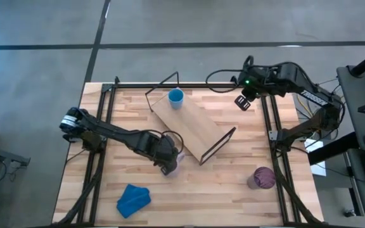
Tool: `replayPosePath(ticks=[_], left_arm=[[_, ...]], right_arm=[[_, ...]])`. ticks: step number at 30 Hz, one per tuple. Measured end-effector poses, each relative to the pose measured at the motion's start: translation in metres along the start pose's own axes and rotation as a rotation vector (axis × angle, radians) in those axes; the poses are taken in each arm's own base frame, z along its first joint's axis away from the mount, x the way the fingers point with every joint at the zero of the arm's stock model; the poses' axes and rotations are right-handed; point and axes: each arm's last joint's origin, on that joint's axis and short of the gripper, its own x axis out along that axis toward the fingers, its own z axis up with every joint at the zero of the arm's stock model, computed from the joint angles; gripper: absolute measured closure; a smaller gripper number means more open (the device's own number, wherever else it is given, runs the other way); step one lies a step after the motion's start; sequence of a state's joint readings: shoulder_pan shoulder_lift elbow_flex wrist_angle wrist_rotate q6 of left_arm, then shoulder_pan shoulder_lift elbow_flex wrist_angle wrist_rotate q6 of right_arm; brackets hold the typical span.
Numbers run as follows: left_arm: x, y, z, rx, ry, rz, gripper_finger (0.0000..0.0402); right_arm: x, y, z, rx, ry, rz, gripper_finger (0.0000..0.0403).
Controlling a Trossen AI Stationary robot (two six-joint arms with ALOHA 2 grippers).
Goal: Stack small to large cups/mugs on shelf
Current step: Put the purple mug on the shelf
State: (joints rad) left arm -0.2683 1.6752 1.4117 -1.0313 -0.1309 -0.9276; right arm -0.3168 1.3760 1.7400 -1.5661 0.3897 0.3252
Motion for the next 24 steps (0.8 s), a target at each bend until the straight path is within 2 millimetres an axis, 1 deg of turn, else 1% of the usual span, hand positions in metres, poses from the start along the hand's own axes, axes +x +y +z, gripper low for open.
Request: replayPosePath(ticks=[6,11,19,24], left_arm=[[0.002,0.000,-0.001,0.000,0.014,-0.005,0.0340],[0.006,0.000,-0.002,0.002,0.028,0.002,0.0340],[0.012,0.000,-0.002,0.004,0.044,0.017,0.0340],[0.022,-0.001,-0.004,0.007,0.069,0.030,0.0340]], right_arm=[[0.006,0.002,-0.002,-0.010,0.023,-0.008,0.0324],[0.009,0.003,-0.003,-0.013,0.030,-0.010,0.0327],[0.007,0.002,-0.002,-0.013,0.023,-0.010,0.0335],[0.006,0.002,-0.003,-0.019,0.016,-0.010,0.0335]])
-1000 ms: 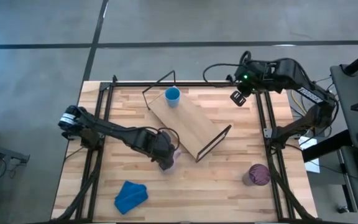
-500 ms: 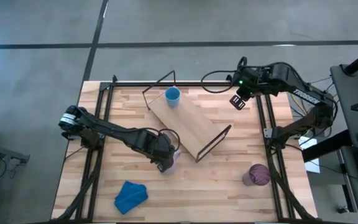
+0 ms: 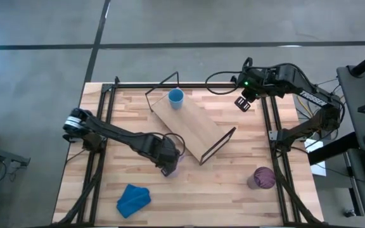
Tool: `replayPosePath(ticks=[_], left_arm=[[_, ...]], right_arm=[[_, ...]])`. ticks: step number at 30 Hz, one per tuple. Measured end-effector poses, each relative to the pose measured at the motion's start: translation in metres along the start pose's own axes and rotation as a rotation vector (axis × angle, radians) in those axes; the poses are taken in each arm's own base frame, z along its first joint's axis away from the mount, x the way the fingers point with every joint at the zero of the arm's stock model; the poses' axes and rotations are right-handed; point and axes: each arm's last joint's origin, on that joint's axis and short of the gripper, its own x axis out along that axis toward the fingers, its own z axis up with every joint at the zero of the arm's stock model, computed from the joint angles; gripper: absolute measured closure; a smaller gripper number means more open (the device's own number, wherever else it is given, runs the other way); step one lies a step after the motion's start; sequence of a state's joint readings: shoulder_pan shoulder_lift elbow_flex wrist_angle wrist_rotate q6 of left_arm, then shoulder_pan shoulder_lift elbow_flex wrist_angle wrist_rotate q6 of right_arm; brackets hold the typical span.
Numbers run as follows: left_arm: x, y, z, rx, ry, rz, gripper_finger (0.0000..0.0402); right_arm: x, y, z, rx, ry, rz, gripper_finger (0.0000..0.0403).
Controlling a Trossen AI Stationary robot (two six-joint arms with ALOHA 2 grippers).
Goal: Stack small to large cups/mugs on shelf
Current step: Put the purple mug on the shelf
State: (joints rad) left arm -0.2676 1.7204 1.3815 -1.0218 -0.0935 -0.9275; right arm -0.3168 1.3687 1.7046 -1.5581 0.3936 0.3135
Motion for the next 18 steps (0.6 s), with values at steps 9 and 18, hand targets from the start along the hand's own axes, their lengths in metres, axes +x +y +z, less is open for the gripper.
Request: replayPosePath(ticks=[9,18], left_arm=[[0.0085,-0.0024,0.0025,-0.004,0.007,0.002,0.0361],[0.0074,0.0048,0.0091,-0.005,0.008,0.009,0.0393]], right_arm=[[0.0005,0.0002,0.0001,-0.025,-0.001,0.000,0.0335],[0.0006,0.0004,0.0004,-0.028,-0.004,0.001,0.0335]])
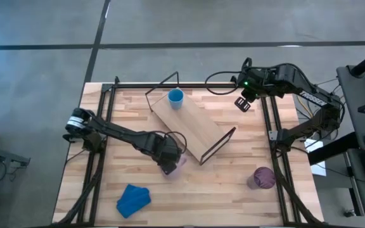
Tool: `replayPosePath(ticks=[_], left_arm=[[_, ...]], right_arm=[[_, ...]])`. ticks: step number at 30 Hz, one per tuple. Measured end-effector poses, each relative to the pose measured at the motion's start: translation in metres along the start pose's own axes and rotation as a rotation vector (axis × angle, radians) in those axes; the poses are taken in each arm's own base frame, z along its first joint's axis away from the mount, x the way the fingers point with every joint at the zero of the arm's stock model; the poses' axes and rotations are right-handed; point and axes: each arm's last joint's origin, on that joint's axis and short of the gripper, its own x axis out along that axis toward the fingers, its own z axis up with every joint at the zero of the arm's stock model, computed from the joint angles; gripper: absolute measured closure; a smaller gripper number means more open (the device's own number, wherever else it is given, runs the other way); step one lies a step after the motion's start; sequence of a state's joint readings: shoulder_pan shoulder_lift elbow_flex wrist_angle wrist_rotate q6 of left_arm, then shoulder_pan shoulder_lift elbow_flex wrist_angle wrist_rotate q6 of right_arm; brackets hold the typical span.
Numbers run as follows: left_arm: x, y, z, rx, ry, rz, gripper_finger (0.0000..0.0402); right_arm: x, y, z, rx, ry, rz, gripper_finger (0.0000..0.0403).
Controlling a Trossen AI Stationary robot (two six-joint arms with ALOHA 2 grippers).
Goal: Stack small to large cups/mugs on shelf
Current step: Put the purple mug on the shelf
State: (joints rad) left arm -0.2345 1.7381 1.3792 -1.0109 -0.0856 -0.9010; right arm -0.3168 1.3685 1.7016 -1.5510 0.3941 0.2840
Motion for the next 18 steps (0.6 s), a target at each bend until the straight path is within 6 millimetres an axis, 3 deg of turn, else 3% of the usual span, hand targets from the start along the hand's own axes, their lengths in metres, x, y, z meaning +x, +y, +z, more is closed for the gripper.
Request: replayPosePath(ticks=[7,18], left_arm=[[-0.030,0.015,0.023,0.035,-0.023,0.028,0.0396],[-0.067,0.056,0.080,0.109,-0.209,0.160,0.0397]], right_arm=[[0.000,0.000,0.001,0.005,-0.012,0.003,0.0335],[0.000,0.001,0.002,0.011,-0.019,0.005,0.0335]])
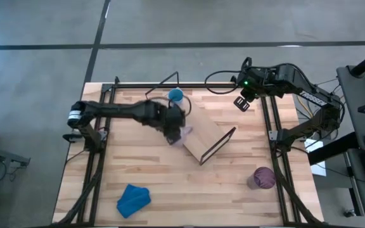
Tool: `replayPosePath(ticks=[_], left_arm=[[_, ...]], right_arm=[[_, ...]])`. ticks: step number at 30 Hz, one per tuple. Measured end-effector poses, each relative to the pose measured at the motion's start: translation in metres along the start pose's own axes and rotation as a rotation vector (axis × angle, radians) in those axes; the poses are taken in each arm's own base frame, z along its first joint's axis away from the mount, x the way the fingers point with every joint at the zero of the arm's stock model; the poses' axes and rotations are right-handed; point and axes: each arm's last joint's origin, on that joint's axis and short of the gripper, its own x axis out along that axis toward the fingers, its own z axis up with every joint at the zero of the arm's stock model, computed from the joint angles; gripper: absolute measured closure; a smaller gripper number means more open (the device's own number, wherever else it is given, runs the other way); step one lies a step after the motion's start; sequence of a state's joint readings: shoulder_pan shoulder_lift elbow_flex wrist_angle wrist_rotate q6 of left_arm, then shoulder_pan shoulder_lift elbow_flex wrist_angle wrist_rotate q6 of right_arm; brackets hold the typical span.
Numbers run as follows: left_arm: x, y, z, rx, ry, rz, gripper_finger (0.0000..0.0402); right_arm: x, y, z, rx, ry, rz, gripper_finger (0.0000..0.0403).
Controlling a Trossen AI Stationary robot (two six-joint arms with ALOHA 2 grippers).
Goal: Stack small to large cups/mugs on shelf
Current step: Put the purple mug on the shelf
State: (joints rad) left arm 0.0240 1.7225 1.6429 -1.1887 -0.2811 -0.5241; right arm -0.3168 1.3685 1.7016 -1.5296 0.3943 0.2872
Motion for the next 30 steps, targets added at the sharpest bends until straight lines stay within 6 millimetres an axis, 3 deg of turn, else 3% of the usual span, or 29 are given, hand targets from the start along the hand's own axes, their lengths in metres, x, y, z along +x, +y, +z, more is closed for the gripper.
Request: replayPosePath(ticks=[7,15,25,30], left_arm=[[0.018,0.032,0.025,-0.017,-0.077,0.071,0.0397],[0.025,0.047,0.043,-0.008,-0.180,0.050,0.0397],[0.057,0.041,0.047,0.017,-0.099,0.056,0.0397],[0.062,0.037,0.053,-0.002,-0.129,0.018,0.0395]], right_arm=[[0.000,0.000,0.000,0.002,-0.003,0.001,0.0335],[0.000,0.001,0.002,0.007,-0.023,0.007,0.0335],[0.000,0.002,0.006,0.013,-0.054,0.015,0.0335],[0.000,0.002,0.006,0.014,-0.056,0.016,0.0335]])
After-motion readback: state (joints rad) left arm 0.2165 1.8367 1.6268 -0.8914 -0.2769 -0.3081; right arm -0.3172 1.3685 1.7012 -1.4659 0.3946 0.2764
